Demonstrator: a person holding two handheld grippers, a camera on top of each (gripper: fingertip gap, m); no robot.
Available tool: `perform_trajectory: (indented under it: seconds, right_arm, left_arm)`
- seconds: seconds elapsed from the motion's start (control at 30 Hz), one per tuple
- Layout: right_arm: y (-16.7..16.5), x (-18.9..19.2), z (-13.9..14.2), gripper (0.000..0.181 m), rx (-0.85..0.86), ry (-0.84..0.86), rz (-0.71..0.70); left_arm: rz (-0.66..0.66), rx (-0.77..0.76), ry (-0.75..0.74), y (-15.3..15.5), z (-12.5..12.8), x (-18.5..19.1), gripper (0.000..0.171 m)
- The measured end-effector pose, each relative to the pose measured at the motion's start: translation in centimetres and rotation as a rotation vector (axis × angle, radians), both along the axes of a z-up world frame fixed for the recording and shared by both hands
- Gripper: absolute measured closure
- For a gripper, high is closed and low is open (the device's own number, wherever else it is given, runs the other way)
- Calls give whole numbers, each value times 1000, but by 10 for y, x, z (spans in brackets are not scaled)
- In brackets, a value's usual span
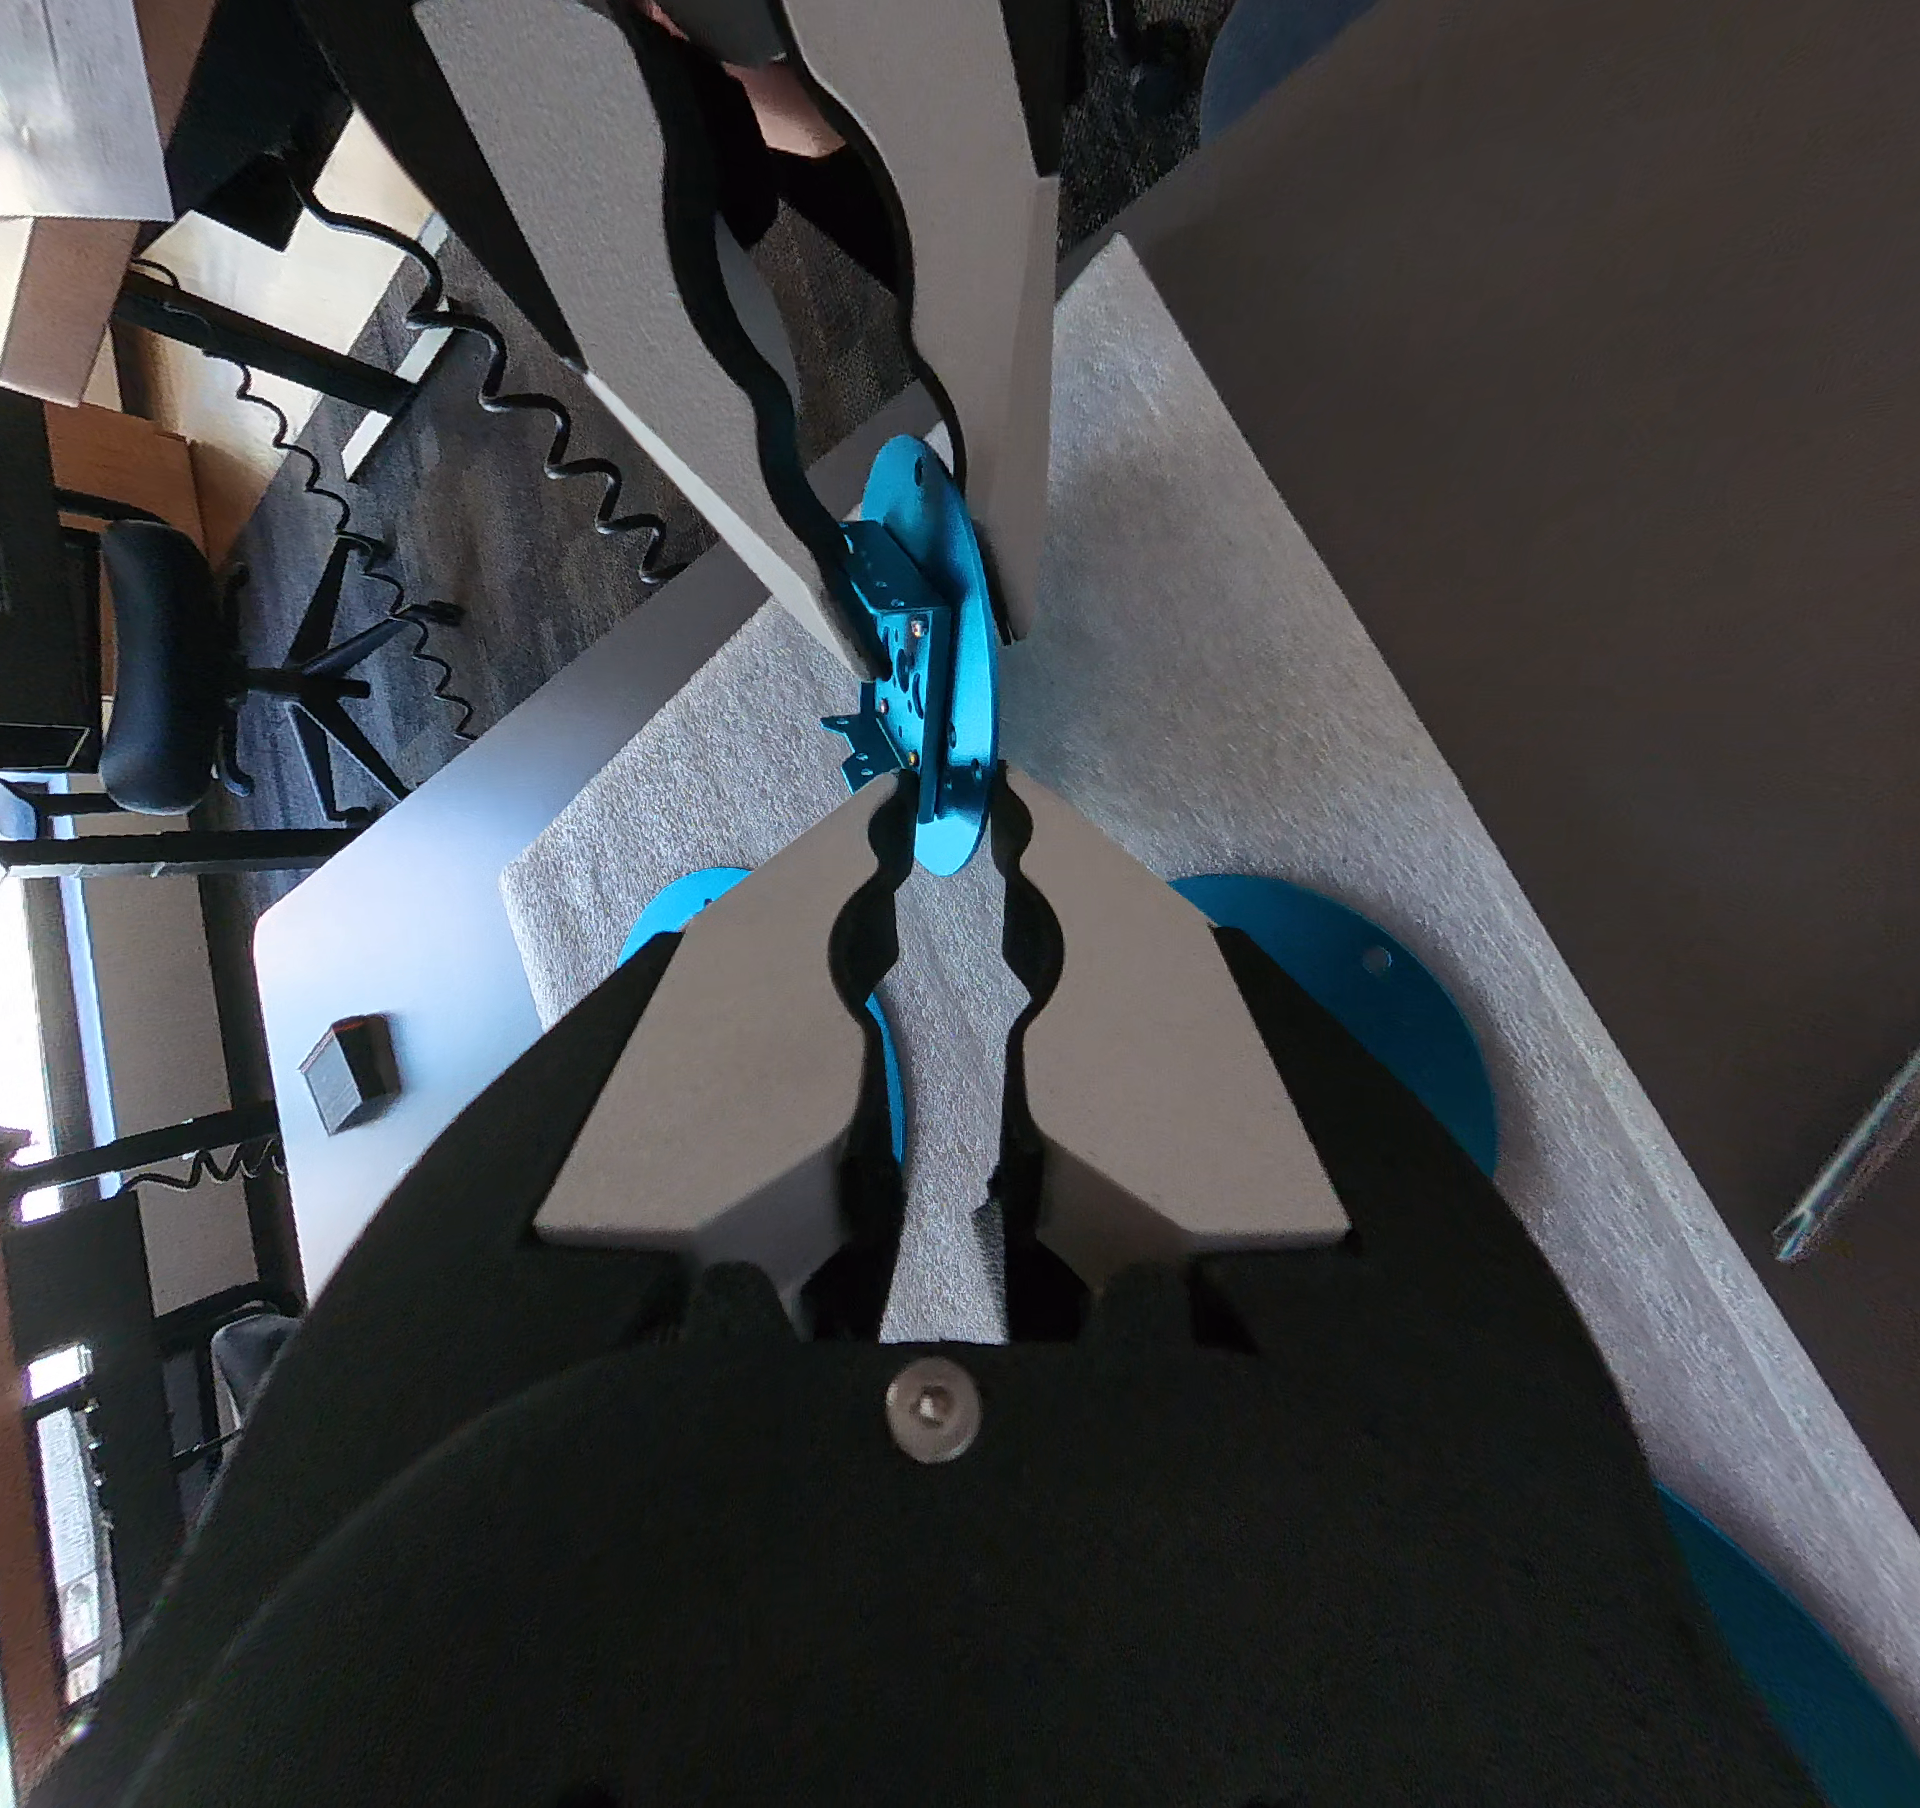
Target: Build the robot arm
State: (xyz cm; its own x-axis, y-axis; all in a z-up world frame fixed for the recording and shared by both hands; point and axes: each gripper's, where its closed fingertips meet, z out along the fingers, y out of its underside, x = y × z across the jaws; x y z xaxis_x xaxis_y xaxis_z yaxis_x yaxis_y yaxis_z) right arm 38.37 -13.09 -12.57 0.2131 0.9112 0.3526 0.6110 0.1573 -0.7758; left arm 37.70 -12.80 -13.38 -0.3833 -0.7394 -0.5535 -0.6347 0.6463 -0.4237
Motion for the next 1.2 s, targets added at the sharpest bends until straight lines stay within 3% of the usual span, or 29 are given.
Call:
perform_trajectory:
  seconds: [0.2, 0.4, 0.57, 0.73, 0.83, 0.9, 1.0, 1.2]
  right_arm:
    - [-3, -4, 1, 162, -11, -2, -26]
    - [-7, -10, -4, 161, 55, -47, -35]
    - [-9, -11, -8, 160, 109, -107, -34]
    - [-11, -10, -14, 159, 140, -146, -30]
    - [-12, -10, -15, 159, 143, -142, -32]
    - [-12, -10, -14, 159, 138, -134, -38]
    - [-12, -10, -14, 158, 137, -125, -42]
    - [-12, -10, -15, 159, 145, -139, -30]
  left_arm:
    - [34, -29, -45, -1, 9, -5, 162]
    - [61, -52, -35, -7, -1, -13, 156]
    - [96, -118, -41, -14, 1, -21, 140]
    - [211, -409, -82, -18, 6, -30, 104]
    - [274, -679, -121, -19, 10, -19, 94]
    - [310, -810, -68, -20, 3, -14, 89]
    - [348, -841, -24, -20, -7, -12, 88]
    - [401, -854, -43, -15, -10, -9, 102]
